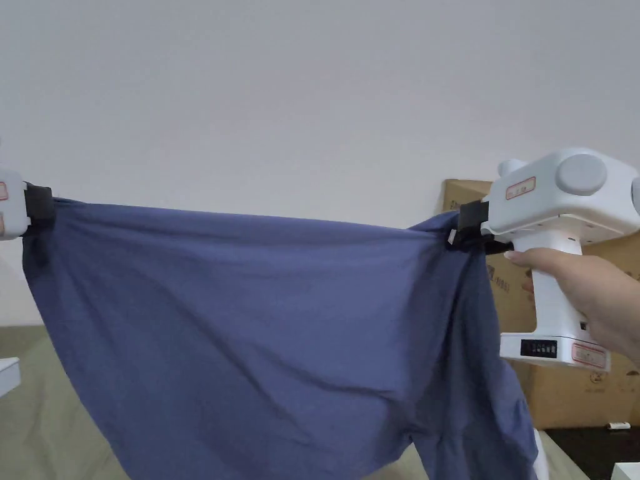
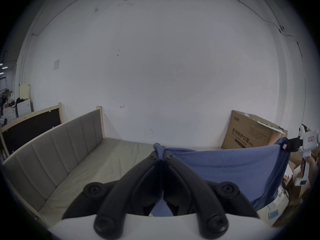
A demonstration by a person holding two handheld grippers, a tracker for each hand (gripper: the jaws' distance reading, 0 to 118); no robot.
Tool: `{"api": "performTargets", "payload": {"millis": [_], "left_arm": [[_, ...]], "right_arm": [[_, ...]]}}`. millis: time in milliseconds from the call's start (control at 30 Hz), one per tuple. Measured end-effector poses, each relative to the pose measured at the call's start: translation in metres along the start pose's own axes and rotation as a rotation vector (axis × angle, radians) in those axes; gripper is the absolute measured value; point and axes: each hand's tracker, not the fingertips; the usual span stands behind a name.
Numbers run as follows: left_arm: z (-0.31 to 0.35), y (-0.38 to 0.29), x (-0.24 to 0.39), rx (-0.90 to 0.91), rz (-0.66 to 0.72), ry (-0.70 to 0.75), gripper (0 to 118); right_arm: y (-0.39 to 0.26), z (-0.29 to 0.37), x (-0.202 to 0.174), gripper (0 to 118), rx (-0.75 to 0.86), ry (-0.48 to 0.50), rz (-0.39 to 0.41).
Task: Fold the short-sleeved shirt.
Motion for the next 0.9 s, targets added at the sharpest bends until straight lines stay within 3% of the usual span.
{"api": "performTargets", "payload": {"millis": [200,367,467,567,700,833,900], "left_arm": [[-0.049,0.014,0.011,0.085,-0.006,0.085,1],[-0.079,-0.006,0.016,0.103,-0.076,0.125,1],[-0.094,-0.041,0.008,0.013,-0.077,0.121,1],[-0.103,-0.104,-0.006,-0.140,-0.051,0.089,1],[-0.092,-0.213,-0.031,-0.436,-0.046,0.035,1],[-0.045,-0.306,-0.059,-0.694,0.029,0.005,1],[-0.013,-0.334,-0.071,-0.766,0.068,-0.025,1]], "right_arm": [[0.021,-0.057,-0.013,10,0.059,-0.050,0.190],[-0.004,-0.111,-0.022,10,0.043,-0.126,0.312],[-0.046,-0.138,-0.014,10,0.017,-0.133,0.304],[-0.110,-0.161,0.005,10,-0.075,-0.137,0.243],[-0.219,-0.180,0.035,10,-0.295,-0.146,0.249],[-0.315,-0.156,0.061,10,-0.531,-0.043,0.276],[-0.347,-0.124,0.070,10,-0.580,-0.037,0.253]]}}
